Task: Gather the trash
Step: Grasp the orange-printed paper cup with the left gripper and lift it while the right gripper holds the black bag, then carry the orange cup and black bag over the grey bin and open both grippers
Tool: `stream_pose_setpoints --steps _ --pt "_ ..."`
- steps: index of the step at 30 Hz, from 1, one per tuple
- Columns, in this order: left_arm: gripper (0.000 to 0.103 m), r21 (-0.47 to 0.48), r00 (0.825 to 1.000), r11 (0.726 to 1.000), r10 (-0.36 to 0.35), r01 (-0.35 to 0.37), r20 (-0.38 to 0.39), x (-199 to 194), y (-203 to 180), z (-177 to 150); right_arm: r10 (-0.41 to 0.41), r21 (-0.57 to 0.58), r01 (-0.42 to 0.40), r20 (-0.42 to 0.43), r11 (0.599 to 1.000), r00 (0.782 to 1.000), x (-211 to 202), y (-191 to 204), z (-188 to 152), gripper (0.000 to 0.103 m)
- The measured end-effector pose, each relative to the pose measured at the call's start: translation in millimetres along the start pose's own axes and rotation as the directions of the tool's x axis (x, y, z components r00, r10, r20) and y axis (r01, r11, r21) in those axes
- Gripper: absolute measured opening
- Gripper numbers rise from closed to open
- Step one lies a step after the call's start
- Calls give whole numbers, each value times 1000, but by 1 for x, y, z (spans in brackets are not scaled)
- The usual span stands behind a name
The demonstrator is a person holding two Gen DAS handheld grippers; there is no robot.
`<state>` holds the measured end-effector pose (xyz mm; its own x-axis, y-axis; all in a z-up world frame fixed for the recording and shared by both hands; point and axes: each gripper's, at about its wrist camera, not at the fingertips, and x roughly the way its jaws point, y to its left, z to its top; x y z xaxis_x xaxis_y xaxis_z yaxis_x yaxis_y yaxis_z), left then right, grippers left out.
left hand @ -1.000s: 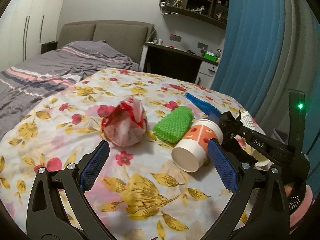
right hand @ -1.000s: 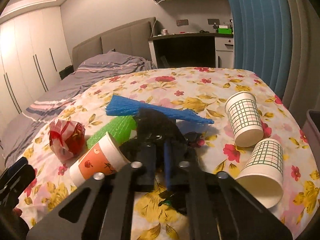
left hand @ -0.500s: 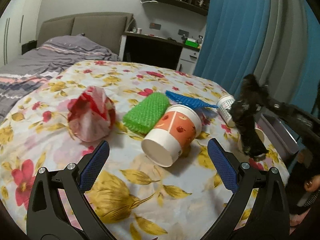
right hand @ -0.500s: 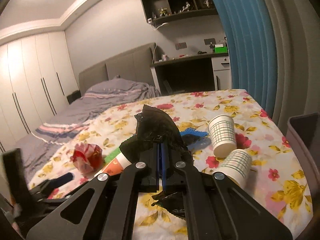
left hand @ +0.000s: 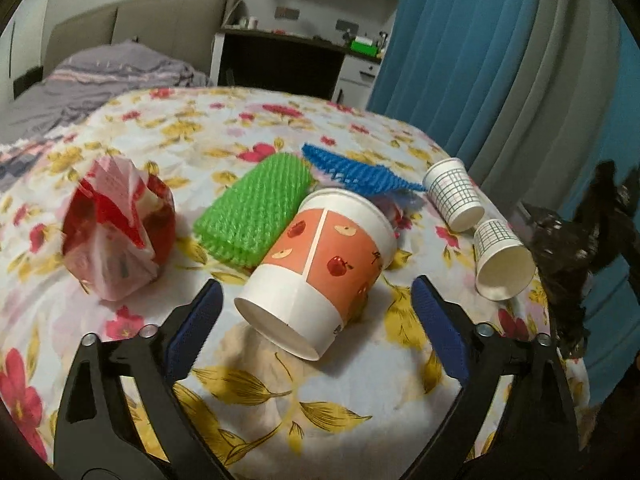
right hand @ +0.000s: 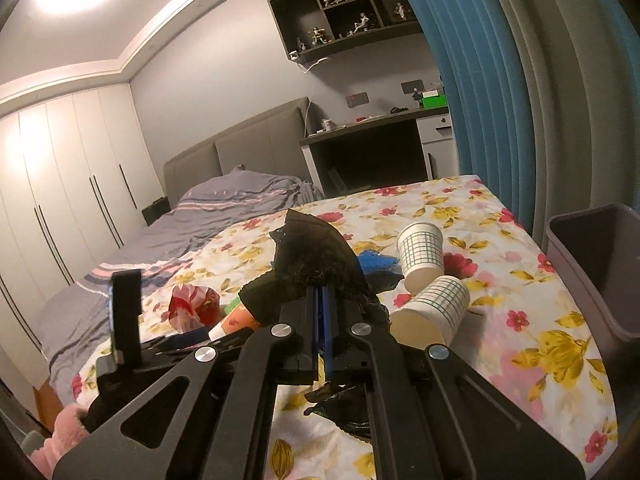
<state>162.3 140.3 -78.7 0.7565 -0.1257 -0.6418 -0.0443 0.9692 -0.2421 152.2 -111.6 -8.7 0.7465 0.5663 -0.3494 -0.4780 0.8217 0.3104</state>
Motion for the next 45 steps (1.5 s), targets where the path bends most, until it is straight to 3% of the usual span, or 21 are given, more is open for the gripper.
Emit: stream_pose_setpoints --steps 6,17,30,39,45 --pt "66 -12 999 1000 1 -2 -35 6 1 -1 -2 9 3 -4 1000 1000 -6 -7 -4 3" --pt "61 -6 1000 1000 -5 5 -14 -5 -6 -5 -11 24 11 3 1000 1000 -12 -13 -5 3" --pt "61 -26 989 1000 -11 15 145 -73 -25 -7 -29 28 28 39 999 999 -33 -20 2 3" --pt "61 17 980 997 -75 73 187 -90 -60 0 -61 38 58 76 998 995 -53 -34 8 3" --pt "61 73 970 986 -164 153 181 -83 -106 9 -141 24 139 124 990 982 -68 -53 20 3"
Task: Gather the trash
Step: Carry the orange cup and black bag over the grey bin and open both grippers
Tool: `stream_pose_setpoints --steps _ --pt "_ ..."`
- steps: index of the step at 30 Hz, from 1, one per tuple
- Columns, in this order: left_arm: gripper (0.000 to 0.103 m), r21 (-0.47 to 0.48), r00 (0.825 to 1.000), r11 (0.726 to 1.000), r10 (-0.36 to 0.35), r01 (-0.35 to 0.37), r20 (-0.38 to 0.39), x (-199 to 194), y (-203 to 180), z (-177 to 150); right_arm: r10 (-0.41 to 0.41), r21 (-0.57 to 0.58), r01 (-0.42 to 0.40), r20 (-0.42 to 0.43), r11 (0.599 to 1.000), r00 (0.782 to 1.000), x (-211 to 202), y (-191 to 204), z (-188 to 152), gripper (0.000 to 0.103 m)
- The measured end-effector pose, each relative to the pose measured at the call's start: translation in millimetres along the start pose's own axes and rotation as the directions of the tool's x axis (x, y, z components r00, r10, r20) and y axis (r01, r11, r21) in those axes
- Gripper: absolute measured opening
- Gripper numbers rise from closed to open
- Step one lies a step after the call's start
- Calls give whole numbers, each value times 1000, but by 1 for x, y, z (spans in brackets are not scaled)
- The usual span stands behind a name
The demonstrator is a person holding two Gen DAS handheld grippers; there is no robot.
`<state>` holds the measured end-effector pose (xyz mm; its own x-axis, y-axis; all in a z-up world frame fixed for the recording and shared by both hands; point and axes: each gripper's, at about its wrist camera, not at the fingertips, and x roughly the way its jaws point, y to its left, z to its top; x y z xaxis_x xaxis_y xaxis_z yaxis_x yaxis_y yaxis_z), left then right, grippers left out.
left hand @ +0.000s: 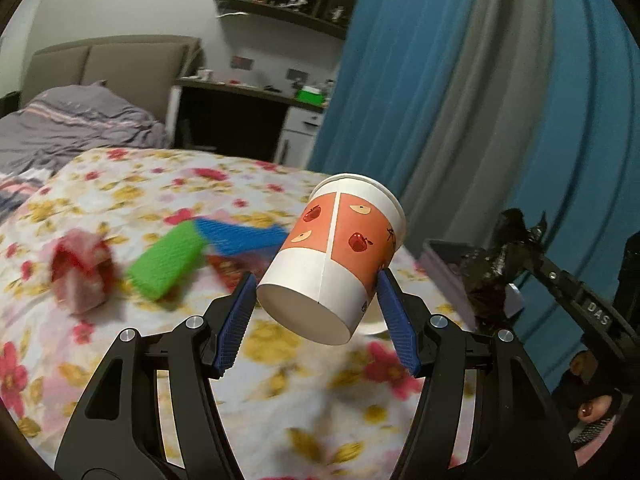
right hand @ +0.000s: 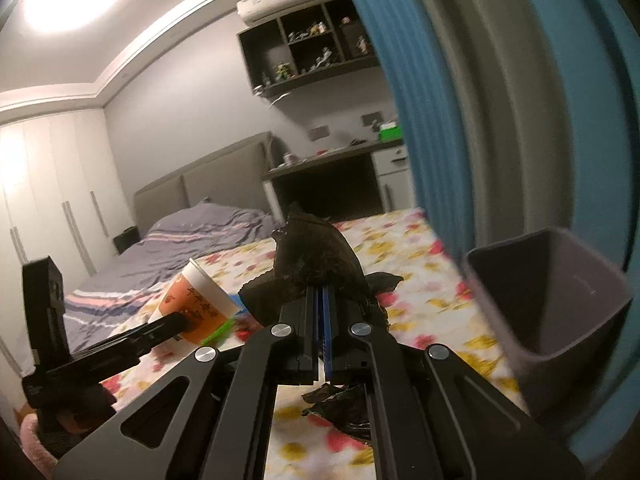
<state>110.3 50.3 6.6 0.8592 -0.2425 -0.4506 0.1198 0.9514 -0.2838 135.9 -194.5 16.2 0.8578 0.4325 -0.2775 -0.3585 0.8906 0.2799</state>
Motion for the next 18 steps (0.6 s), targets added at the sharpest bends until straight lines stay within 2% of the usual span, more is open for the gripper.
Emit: stream_pose_setpoints --steps 4,9,14,18 --pt "61 34 997 997 -73 73 -6 20 -35 7 -89 1 89 47 996 995 -6 -28 14 3" --pt "61 57 986 984 -168 168 -16 52 -81 15 -212 31 210 69 977 975 -2 -76 28 3" --pt "61 55 970 969 -240 242 -46 90 -115 18 -300 69 296 42 953 953 16 -121 30 3" --pt "61 51 960 960 -272 276 -72 115 -135 13 -329 90 329 -5 940 944 34 -144 25 3"
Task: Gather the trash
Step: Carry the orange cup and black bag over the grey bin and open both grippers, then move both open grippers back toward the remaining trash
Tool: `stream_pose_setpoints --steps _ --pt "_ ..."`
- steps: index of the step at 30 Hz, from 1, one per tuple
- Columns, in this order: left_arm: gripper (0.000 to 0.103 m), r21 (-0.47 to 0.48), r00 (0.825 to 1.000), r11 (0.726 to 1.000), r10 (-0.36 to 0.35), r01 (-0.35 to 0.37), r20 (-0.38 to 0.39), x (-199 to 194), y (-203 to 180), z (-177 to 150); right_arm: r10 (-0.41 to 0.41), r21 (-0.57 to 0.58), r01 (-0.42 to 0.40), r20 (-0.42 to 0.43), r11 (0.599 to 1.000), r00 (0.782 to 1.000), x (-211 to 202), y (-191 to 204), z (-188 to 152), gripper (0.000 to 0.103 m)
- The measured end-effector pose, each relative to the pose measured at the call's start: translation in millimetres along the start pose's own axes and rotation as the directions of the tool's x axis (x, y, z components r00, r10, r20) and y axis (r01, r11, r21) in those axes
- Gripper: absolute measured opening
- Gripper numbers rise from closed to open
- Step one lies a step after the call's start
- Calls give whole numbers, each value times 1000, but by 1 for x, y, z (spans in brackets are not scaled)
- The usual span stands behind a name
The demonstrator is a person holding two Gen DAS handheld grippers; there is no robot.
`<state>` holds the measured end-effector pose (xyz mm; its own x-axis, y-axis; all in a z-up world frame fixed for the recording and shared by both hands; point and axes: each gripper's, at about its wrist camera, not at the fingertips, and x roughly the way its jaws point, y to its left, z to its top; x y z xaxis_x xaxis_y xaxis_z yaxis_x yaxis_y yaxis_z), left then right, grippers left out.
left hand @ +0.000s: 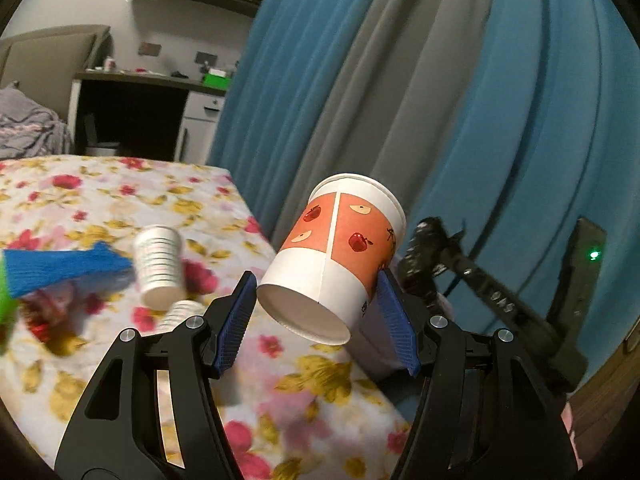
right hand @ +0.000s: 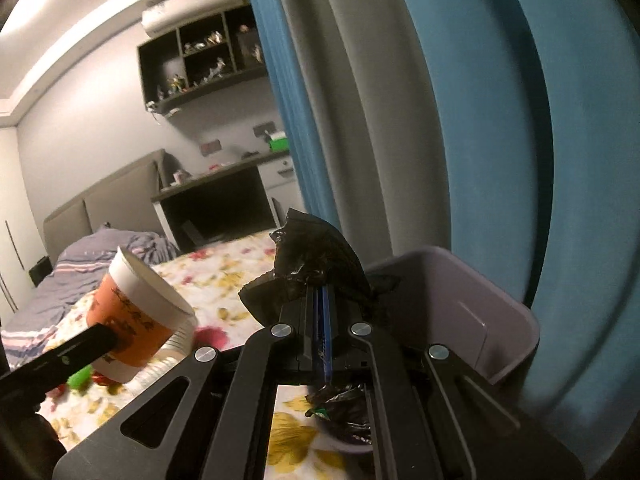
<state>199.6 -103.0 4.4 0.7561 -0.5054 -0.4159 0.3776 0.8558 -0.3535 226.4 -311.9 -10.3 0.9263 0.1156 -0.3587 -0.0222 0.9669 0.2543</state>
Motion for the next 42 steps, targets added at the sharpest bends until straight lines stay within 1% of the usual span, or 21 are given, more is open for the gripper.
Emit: stream_pose_setpoints --steps 4,6,12,15,16,17,19,22,25,26,32,37,38,40,42 --pt "61 -4 999 1000 -26 25 -28 28 -8 -2 -18 2 18 -42 1000 999 24 -10 -8 3" --pt "61 -6 999 999 -34 34 -40 38 -8 -2 -18 8 18 -52 1000 998 29 -13 -11 3" --pt "61 -19 996 999 -49 47 -72 58 -8 -8 -15 10 16 -104 1000 994 51 -22 -16 3" --pt "61 -22 995 998 -55 53 -84 65 -9 -11 -20 16 22 -122 1000 992 55 -26 -15 15" --pt "61 -22 994 998 -56 55 -89 67 -10 -12 -28 25 31 -122 999 992 54 -29 -16 25" --pt "61 -19 994 998 -59 57 -95 69 -10 -13 -26 35 31 -120 999 992 52 -32 -16 36" --pt "61 -17 993 998 -61 60 -104 74 -13 -14 -27 51 33 -111 998 993 46 -37 -18 43" --pt "61 -10 990 997 -73 72 -125 82 -20 -17 -88 53 93 -80 994 993 31 -44 -19 44" --pt "61 6 986 997 -79 81 -146 92 -31 -20 -159 82 160 -18 984 987 6 -52 -18 52" --pt "61 12 984 996 -85 88 -156 96 -35 -22 -169 89 169 -7 982 986 3 -55 -19 54" --pt "61 39 972 994 -88 98 -217 122 -59 -31 -251 72 247 61 966 966 -22 -57 -24 60" --pt "62 44 963 994 -87 102 -255 136 -69 -40 -241 90 236 60 968 969 -29 -63 -27 61" --pt "63 48 963 994 -87 102 -257 137 -70 -41 -239 92 233 59 968 969 -30 -63 -28 61" --pt "69 57 961 993 -88 107 -262 137 -72 -43 -237 96 231 57 968 970 -32 -63 -29 61" --pt "79 70 966 994 -68 88 -250 132 -71 -43 -232 97 226 56 969 971 -32 -62 -29 61"
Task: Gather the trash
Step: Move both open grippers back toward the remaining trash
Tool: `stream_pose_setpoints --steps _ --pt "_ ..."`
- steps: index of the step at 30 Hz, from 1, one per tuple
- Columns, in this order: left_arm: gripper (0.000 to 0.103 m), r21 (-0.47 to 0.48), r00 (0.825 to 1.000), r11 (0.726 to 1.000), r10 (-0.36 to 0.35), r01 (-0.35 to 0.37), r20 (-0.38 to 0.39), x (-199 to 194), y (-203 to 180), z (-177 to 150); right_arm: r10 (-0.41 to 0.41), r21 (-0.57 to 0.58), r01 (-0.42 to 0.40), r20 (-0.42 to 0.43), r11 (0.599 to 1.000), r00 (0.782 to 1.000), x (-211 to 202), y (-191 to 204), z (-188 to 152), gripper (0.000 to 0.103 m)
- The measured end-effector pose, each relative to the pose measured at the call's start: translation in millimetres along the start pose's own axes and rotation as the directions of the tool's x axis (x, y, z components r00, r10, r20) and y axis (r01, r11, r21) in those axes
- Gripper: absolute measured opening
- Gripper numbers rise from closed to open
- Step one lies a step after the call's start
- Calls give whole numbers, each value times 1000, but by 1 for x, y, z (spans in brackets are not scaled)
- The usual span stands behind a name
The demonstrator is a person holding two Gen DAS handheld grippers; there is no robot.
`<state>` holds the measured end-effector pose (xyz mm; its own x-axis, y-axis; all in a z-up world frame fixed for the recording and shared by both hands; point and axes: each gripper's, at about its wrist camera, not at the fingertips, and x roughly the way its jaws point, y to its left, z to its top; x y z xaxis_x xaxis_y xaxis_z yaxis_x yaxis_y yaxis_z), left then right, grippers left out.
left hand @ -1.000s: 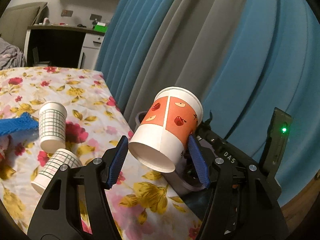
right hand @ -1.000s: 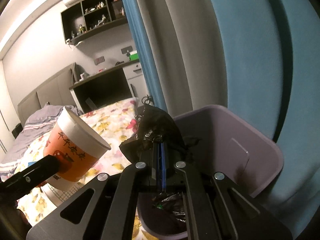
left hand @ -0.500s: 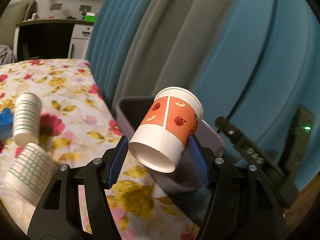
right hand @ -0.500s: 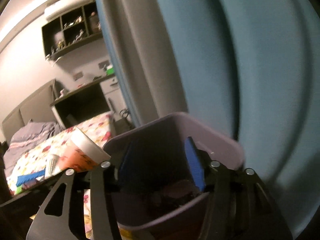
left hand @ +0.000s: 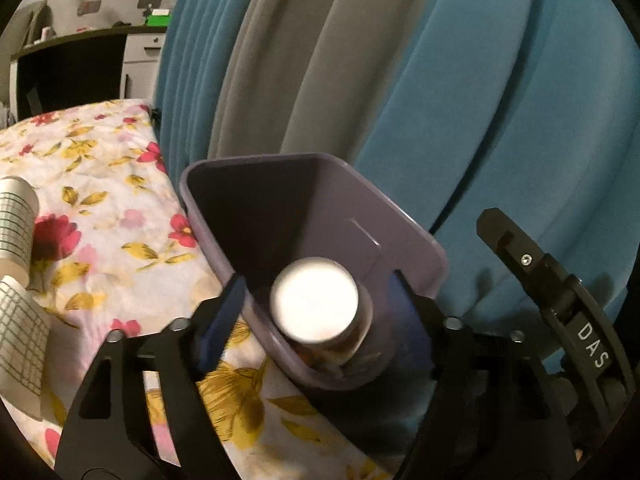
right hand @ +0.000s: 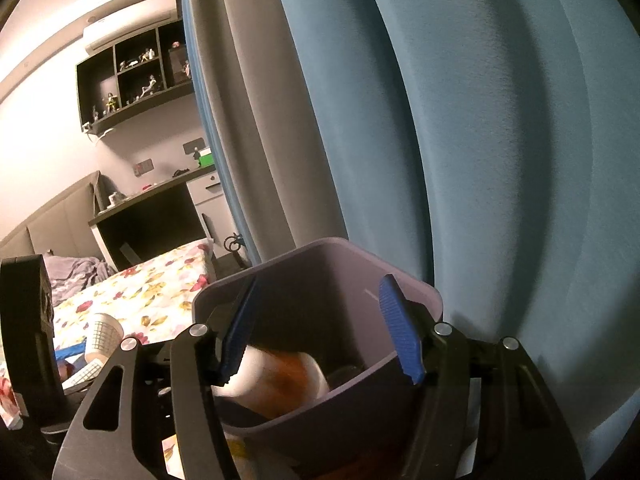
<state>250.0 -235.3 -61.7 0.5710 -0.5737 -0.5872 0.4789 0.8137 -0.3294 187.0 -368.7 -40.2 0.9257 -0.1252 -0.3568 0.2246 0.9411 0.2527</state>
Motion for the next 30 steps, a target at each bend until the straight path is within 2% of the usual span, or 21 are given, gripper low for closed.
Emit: stream_pose_setpoints --steps 4,9,13,16,19,23,30 --pt "89 -34 999 999 17 -16 27 -18 8 -2 14 -1 -14 11 1000 1000 -8 5 2 61" --pt "95 -76 989 990 123 -117 77 -56 27 -13 53 -21 -52 15 998 998 -24 20 -3 61" --pt "96 -129 975 974 199 -186 102 -88 46 -24 87 -48 -87 16 995 996 -38 41 -11 66" --pt "97 -163 958 956 262 -242 116 -112 59 -36 114 -73 -113 13 991 993 -48 59 -16 70" --pt "97 -192 934 931 335 -309 122 -138 77 -47 144 -100 -143 8 985 990 -57 79 -23 72" --pt "97 -218 912 909 389 -356 132 -168 98 -59 200 -122 -201 -21 972 980 -66 106 -37 72" --pt "97 -250 852 857 497 -451 165 -220 127 -79 281 -164 -291 -82 942 956 -76 150 -58 72"
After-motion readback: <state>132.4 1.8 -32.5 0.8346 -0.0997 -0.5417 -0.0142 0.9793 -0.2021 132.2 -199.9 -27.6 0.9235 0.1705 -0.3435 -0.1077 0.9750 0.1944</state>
